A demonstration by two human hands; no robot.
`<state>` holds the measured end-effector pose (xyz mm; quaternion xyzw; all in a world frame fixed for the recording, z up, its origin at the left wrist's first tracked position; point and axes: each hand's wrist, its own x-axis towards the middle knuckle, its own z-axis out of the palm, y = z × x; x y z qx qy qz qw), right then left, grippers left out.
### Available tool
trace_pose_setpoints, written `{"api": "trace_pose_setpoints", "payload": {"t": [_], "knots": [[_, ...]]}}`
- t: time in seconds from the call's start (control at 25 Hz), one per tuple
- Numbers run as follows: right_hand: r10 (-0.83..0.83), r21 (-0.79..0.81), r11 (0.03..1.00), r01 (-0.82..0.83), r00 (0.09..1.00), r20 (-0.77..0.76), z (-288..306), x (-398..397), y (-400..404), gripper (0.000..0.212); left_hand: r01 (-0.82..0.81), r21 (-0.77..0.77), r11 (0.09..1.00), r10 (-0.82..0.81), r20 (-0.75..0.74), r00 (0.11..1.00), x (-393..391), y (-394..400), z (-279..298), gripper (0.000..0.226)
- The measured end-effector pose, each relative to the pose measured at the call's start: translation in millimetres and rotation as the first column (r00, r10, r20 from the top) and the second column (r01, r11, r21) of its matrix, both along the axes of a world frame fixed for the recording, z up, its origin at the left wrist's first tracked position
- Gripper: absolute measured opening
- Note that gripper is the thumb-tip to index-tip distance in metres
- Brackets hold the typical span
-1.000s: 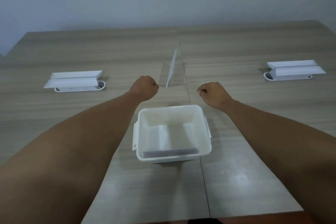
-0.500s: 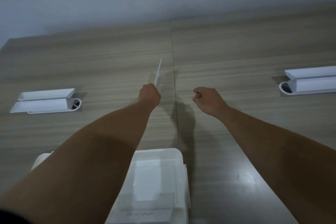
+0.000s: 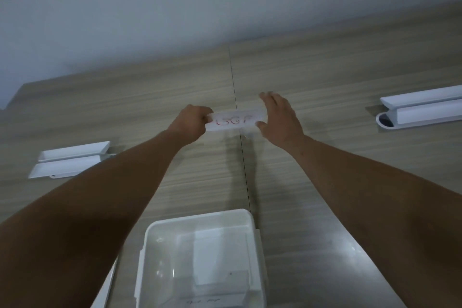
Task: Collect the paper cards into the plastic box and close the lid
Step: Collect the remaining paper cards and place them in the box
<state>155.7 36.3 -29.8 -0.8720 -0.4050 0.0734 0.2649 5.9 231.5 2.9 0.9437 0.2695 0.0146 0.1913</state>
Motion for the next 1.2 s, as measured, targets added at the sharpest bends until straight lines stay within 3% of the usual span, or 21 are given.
{"api": "trace_pose_setpoints", "payload": {"t": [0.12, 0.2, 0.32, 0.44, 0.52, 0.6, 0.72, 0.84, 0.92, 0.96, 1.0, 1.04, 1.08, 1.12, 1.16, 1.2], "knots": [[0.038, 0.021, 0.999, -0.037, 0.998, -0.053, 21.7, -19.4, -3.6, 0.038, 0.116, -0.018, 0.993, -0.115, 0.026, 0.993, -19.5, -5.3, 31.5, 0.02], [0.012, 0.048, 0.999, -0.008, 0.995, -0.097, 36.3, -33.9, -8.5, 0.025, 0.102, -0.047, 0.994, -0.098, 0.093, 0.991, -34.7, -12.5, 50.7, 0.018], [-0.002, 0.154, 0.988, 0.018, 0.995, -0.098, 60.9, -68.3, -24.5, 0.024, 0.024, -0.307, 0.951, 0.027, 0.159, 0.987, -76.5, -24.5, 80.0, 0.03], [0.0, 0.272, 0.962, 0.009, 0.999, -0.032, 81.6, -100.4, -44.0, 0.024, -0.087, -0.622, 0.778, 0.202, 0.117, 0.972, -116.0, -31.2, 95.5, 0.066], [0.01, 0.324, 0.946, -0.002, 1.0, -0.023, 95.3, -129.3, -53.1, 0.022, -0.209, -0.693, 0.69, 0.331, 0.045, 0.943, -146.1, -29.2, 97.6, 0.076], [0.042, 0.368, 0.929, -0.044, 0.999, 0.015, 108.7, -159.6, -57.0, 0.019, -0.303, -0.792, 0.53, 0.409, -0.074, 0.91, -170.9, -29.3, 96.5, 0.08], [0.099, 0.43, 0.892, -0.137, 0.989, 0.11, 120.3, -199.5, -66.3, 0.017, -0.339, -0.906, 0.253, 0.394, -0.224, 0.892, -198.1, -38.9, 96.6, 0.071], [0.117, 0.451, 0.874, -0.18, 0.979, 0.165, 129.1, -224.5, -69.7, 0.018, -0.24, -0.961, 0.139, 0.457, -0.153, 0.876, -225.7, -43.6, 100.3, 0.047], [0.009, 0.44, 0.898, -0.018, 1.0, 0.023, 135.8, -235.6, -66.4, 0.027, -0.165, -0.98, 0.109, 0.5, -0.09, 0.861, -238.4, -49.1, 107.1, 0.034], [-0.057, 0.445, 0.889, 0.109, 0.99, -0.13, 139.9, -242.0, -63.5, 0.037, -0.132, -0.985, 0.108, 0.519, -0.058, 0.853, -242.3, -50.9, 109.8, 0.03], [-0.09, 0.465, 0.846, 0.261, 0.929, -0.358, 146.5, -250.1, -61.3, 0.046, -0.1, -0.989, 0.112, 0.538, -0.025, 0.843, -246.1, -53.7, 112.2, 0.026], [-0.04, 0.49, 0.755, 0.436, 0.777, -0.629, 155.1, -259.0, -58.4, 0.05, -0.07, -0.99, 0.12, 0.559, 0.009, 0.829, -248.5, -56.4, 114.6, 0.024], [0.112, 0.475, 0.637, 0.607, 0.538, -0.836, 166.0, -269.5, -54.7, 0.046, -0.047, -0.99, 0.136, 0.592, 0.044, 0.805, -250.5, -58.6, 115.7, 0.022], [0.279, 0.42, 0.545, 0.726, 0.315, -0.907, 173.9, -276.7, -50.6, 0.037, -0.029, -0.987, 0.159, 0.628, 0.078, 0.775, -252.1, -60.9, 115.5, 0.02], [0.37, 0.367, 0.509, 0.778, 0.187, -0.91, 178.5, -281.8, -46.2, 0.03, -0.021, -0.982, 0.189, 0.663, 0.112, 0.74, -254.1, -63.3, 114.2, 0.02], [0.387, 0.348, 0.533, 0.772, 0.143, -0.911, 182.3, -289.7, -42.6, 0.031, -0.013, -0.975, 0.223, 0.689, 0.148, 0.709, -257.1, -66.6, 112.6, 0.021]]}}
